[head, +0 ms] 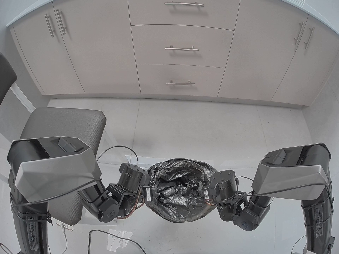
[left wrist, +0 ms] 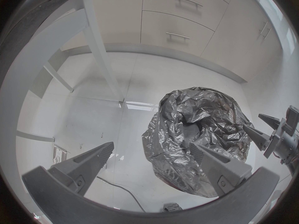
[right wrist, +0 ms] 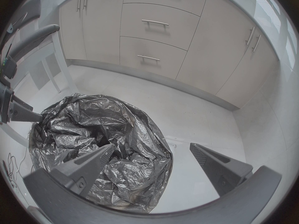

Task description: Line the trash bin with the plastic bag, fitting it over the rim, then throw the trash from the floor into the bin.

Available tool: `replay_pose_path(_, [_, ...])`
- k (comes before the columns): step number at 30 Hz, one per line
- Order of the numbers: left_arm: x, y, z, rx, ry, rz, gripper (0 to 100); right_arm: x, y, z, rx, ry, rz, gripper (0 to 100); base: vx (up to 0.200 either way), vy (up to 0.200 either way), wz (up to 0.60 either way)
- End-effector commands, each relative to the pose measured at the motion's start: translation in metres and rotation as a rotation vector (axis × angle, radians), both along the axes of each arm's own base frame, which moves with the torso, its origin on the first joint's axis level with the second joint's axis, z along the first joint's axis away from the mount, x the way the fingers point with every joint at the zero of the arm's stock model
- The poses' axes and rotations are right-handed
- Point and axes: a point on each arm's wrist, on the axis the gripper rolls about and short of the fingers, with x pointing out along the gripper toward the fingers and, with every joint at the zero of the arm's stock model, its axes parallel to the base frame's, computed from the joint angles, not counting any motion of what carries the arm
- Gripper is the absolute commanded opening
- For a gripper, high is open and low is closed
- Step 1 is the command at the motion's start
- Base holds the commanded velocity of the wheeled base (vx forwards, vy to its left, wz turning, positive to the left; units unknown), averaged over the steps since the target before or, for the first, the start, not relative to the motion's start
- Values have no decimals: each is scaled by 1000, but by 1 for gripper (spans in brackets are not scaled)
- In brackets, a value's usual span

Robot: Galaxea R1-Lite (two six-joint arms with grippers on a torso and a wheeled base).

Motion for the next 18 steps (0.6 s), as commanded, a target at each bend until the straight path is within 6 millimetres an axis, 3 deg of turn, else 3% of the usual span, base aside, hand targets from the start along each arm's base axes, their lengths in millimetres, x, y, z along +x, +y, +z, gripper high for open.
replay_pose_path(1, [1, 6, 0, 2, 4, 17, 100, 0, 0, -2, -2, 3, 1, 100, 0, 0, 0])
replay_pose_path(18, [20, 31, -18, 37, 41, 96, 100, 1, 0, -4, -3, 6, -1, 100, 0, 0, 0])
